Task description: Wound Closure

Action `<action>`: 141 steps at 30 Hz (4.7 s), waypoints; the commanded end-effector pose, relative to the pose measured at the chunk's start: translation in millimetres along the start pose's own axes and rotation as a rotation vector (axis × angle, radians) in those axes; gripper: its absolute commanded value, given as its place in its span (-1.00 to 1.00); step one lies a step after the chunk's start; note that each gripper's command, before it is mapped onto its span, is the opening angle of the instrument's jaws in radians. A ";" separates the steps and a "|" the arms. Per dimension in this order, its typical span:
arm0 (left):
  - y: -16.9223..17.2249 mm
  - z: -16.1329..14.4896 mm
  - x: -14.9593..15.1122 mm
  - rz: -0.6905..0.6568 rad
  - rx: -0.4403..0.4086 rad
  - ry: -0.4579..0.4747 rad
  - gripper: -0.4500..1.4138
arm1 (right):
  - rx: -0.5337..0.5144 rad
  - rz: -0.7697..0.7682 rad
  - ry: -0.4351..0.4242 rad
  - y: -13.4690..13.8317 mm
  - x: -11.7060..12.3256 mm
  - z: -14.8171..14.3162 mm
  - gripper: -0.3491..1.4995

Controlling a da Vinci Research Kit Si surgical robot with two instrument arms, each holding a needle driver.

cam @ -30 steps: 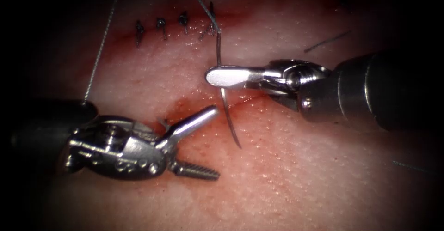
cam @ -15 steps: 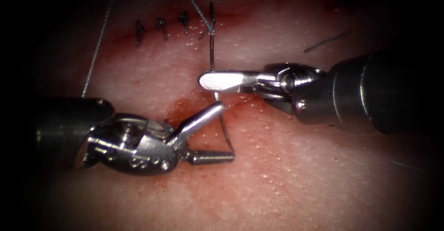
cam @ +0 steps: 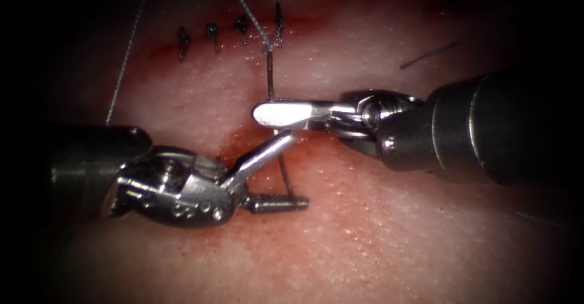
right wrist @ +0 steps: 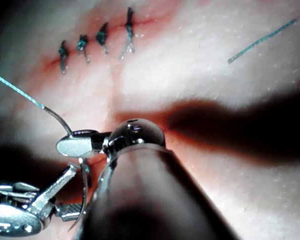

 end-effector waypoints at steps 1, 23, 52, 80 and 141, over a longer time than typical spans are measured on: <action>0.6 0.5 -0.1 -0.002 -0.002 0.002 -0.44 | 0.002 0.000 -0.003 0.4 -0.7 0.8 -1.00; 0.7 -1.3 -0.2 0.117 -0.147 -0.135 -1.00 | 0.017 -0.095 -0.106 0.1 0.1 0.3 -0.24; 1.9 0.1 1.9 0.188 -0.223 -0.084 -1.00 | 0.029 -0.113 -0.114 -0.4 0.2 1.4 0.24; 2.2 0.7 2.4 0.194 -0.236 -0.067 -1.00 | -0.027 -0.118 -0.113 -0.1 -0.4 1.4 -1.00; 9.0 -0.4 -7.3 -0.398 -0.199 -0.435 -0.35 | 0.372 -1.626 0.048 4.1 4.8 7.9 -1.00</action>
